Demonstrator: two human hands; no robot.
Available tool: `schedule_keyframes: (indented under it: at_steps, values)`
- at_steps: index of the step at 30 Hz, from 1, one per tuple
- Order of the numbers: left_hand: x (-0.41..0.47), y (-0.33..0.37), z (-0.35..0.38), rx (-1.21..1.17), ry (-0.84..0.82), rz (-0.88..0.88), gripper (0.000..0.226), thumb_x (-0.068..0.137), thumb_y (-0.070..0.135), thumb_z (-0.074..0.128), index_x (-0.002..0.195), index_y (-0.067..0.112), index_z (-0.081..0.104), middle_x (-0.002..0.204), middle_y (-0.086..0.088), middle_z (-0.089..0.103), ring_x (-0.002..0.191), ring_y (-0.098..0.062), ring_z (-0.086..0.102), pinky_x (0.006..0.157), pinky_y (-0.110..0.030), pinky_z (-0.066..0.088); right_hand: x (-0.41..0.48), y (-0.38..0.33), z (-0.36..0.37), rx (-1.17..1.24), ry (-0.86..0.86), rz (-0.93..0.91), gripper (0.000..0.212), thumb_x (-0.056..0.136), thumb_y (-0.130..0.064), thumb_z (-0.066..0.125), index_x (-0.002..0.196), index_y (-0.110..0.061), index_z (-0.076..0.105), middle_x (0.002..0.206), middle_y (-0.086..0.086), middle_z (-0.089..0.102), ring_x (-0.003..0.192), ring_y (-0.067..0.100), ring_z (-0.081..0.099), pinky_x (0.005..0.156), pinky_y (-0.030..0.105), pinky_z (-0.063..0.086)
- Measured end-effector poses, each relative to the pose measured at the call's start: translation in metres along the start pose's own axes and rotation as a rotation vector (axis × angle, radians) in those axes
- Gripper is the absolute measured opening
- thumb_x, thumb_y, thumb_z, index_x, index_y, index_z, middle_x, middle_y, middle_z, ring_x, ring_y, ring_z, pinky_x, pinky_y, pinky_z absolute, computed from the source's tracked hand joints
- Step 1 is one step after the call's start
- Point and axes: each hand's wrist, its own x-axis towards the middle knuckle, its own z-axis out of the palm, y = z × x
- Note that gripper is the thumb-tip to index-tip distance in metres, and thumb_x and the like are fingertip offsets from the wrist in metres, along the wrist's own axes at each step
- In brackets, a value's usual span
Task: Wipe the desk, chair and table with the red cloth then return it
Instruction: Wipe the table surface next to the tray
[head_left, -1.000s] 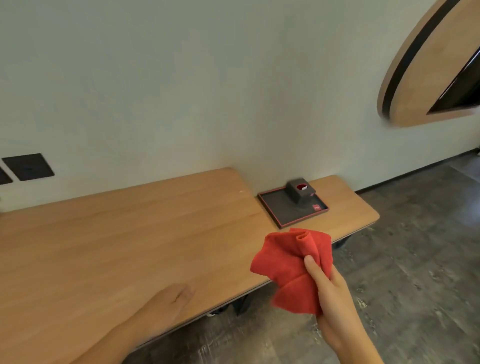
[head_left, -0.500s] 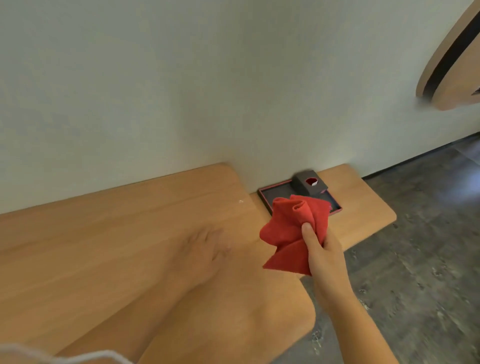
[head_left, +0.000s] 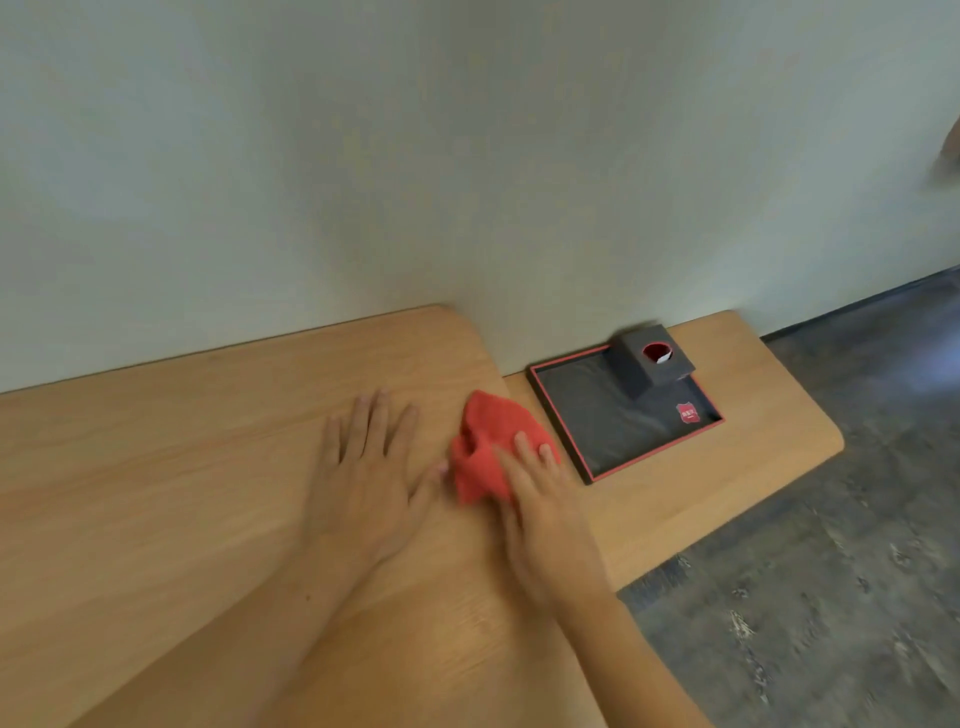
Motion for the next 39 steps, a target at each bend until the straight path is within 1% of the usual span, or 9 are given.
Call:
schedule_keyframes:
  at_steps: [2, 5, 9, 16, 23, 28, 33, 36, 39]
  values:
    - [-0.001, -0.001, 0.000, -0.005, 0.004, -0.001, 0.086, 0.089, 0.073, -0.008, 0.160, 0.029, 0.009, 0.169, -0.005, 0.003, 0.156, -0.024, -0.003, 0.125, -0.049, 0.002, -0.012, 0.001, 0.018, -0.106, -0.031, -0.074, 0.053, 0.098, -0.030, 0.046, 0.150, -0.022, 0.044, 0.161, 0.010, 0.033, 0.150, 0.041, 0.022, 0.120, 0.058, 0.022]
    - [-0.001, -0.001, 0.000, -0.026, 0.015, -0.006, 0.086, 0.087, 0.072, -0.015, 0.160, 0.030, 0.003, 0.169, -0.003, -0.003, 0.155, -0.022, -0.009, 0.125, -0.049, 0.002, -0.009, 0.002, 0.021, -0.004, 0.036, -0.016, 0.065, 0.095, -0.057, 0.043, 0.152, -0.026, 0.039, 0.163, 0.004, 0.032, 0.154, 0.029, 0.016, 0.122, 0.053, 0.020]
    - [0.000, 0.000, 0.001, -0.037, 0.022, -0.012, 0.084, 0.089, 0.069, -0.016, 0.160, 0.030, 0.006, 0.169, -0.002, 0.000, 0.156, -0.021, -0.006, 0.125, -0.048, 0.002, 0.014, -0.005, 0.021, -0.067, 0.016, 0.060, 0.077, 0.091, -0.075, 0.011, 0.158, -0.037, 0.013, 0.169, 0.001, 0.009, 0.155, 0.026, -0.002, 0.124, 0.047, 0.011]
    - [-0.003, 0.001, -0.001, -0.028, 0.016, -0.003, 0.078, 0.096, 0.062, -0.007, 0.159, 0.022, 0.018, 0.167, -0.005, 0.014, 0.156, -0.022, 0.007, 0.125, -0.049, 0.009, 0.085, -0.011, 0.030, -0.127, -0.034, 0.185, 0.053, 0.101, -0.055, 0.030, 0.152, -0.047, 0.024, 0.167, 0.012, 0.014, 0.148, 0.044, 0.017, 0.114, 0.056, 0.027]
    - [-0.002, 0.001, 0.003, -0.041, 0.024, -0.031, 0.082, 0.092, 0.063, -0.015, 0.160, 0.023, 0.008, 0.169, 0.000, 0.002, 0.156, -0.019, -0.005, 0.126, -0.045, 0.002, 0.142, -0.004, 0.029, -0.090, -0.063, 0.150, 0.050, 0.101, -0.055, 0.031, 0.151, -0.048, 0.026, 0.161, 0.010, 0.026, 0.130, 0.043, 0.044, 0.104, 0.049, 0.040]
    - [-0.001, 0.001, 0.001, -0.047, 0.017, -0.032, 0.083, 0.090, 0.065, -0.019, 0.160, 0.025, 0.000, 0.169, 0.001, -0.004, 0.155, -0.019, -0.011, 0.125, -0.045, 0.000, 0.080, 0.015, 0.022, -0.008, -0.021, 0.180, 0.047, 0.104, -0.047, 0.031, 0.150, -0.046, 0.031, 0.144, 0.009, 0.046, 0.123, 0.033, 0.054, 0.099, 0.045, 0.046]
    - [-0.001, 0.002, -0.004, -0.043, -0.005, -0.024, 0.086, 0.089, 0.065, -0.020, 0.160, 0.023, 0.003, 0.169, -0.001, -0.002, 0.155, -0.021, -0.008, 0.125, -0.046, 0.001, -0.019, 0.027, 0.005, -0.008, -0.019, 0.259, 0.050, 0.098, -0.052, 0.026, 0.148, -0.055, 0.026, 0.139, -0.008, 0.046, 0.116, 0.017, 0.057, 0.087, 0.038, 0.053]
    - [-0.001, 0.001, -0.002, -0.038, -0.008, -0.015, 0.084, 0.090, 0.065, -0.019, 0.160, 0.023, 0.003, 0.169, -0.002, -0.003, 0.155, -0.022, -0.009, 0.125, -0.046, 0.000, -0.073, 0.029, -0.005, -0.037, 0.015, 0.304, 0.051, 0.099, -0.040, 0.047, 0.146, -0.055, 0.034, 0.140, -0.009, 0.050, 0.112, 0.015, 0.062, 0.077, 0.034, 0.056]
    - [-0.001, 0.000, 0.001, -0.037, -0.007, -0.014, 0.082, 0.092, 0.065, -0.016, 0.160, 0.023, 0.003, 0.169, -0.003, -0.003, 0.155, -0.022, -0.010, 0.125, -0.047, 0.000, -0.121, 0.037, -0.013, 0.016, 0.022, 0.447, 0.071, 0.083, -0.008, 0.078, 0.141, -0.029, 0.043, 0.123, 0.010, 0.070, 0.088, 0.017, 0.073, 0.070, 0.028, 0.059]
